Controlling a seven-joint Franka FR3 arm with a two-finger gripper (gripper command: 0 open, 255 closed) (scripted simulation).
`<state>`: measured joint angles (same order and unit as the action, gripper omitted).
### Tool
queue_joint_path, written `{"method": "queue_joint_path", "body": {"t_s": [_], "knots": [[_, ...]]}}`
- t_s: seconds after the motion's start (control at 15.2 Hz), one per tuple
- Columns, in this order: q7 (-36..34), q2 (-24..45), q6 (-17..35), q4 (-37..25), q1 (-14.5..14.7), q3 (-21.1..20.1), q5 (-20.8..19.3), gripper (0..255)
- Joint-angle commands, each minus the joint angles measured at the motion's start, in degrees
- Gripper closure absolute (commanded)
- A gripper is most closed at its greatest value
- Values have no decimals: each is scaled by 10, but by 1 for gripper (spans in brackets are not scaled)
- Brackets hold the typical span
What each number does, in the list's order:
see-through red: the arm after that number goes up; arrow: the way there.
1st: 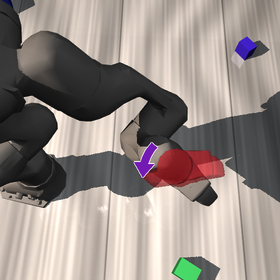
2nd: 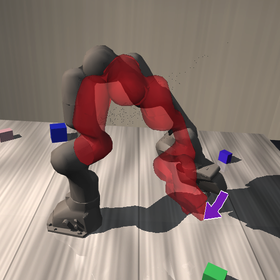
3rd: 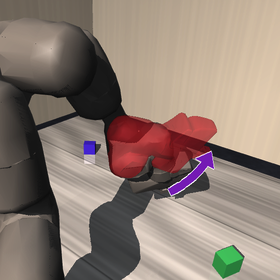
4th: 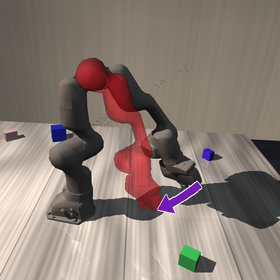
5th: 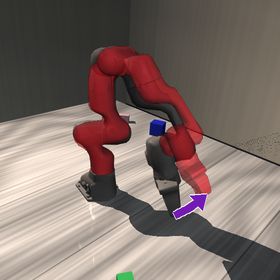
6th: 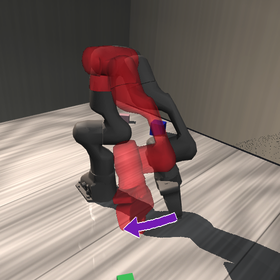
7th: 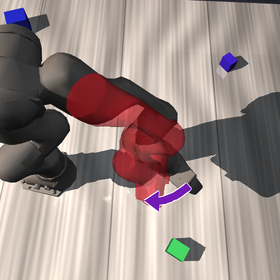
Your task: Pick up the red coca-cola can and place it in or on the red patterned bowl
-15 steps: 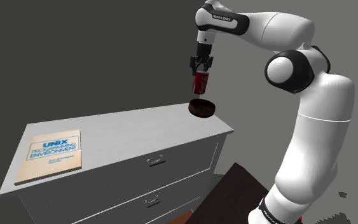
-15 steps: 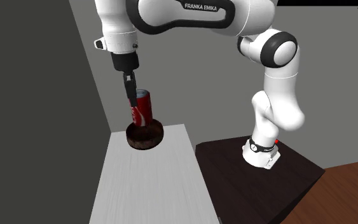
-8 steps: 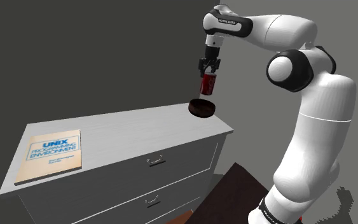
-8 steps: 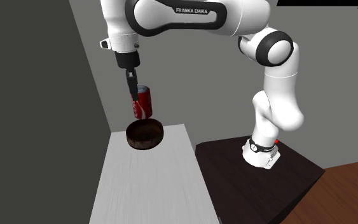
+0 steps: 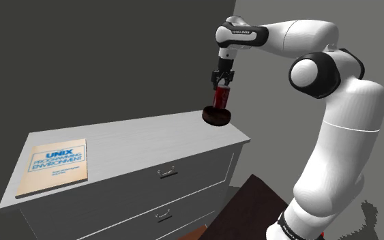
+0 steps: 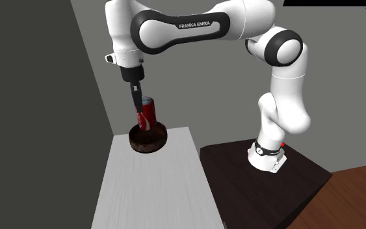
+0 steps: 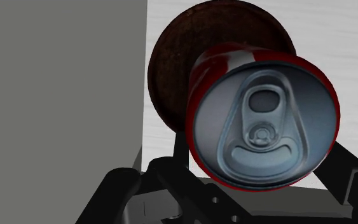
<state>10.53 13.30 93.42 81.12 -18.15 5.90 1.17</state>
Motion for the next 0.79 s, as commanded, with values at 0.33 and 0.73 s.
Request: {"method": "queue_joint_path", "body": {"t_s": [0.33, 0.73], "knots": [[0, -8, 58, 65, 1, 0, -1, 255], [0, -9, 70, 78, 1, 0, -1, 255]]}}
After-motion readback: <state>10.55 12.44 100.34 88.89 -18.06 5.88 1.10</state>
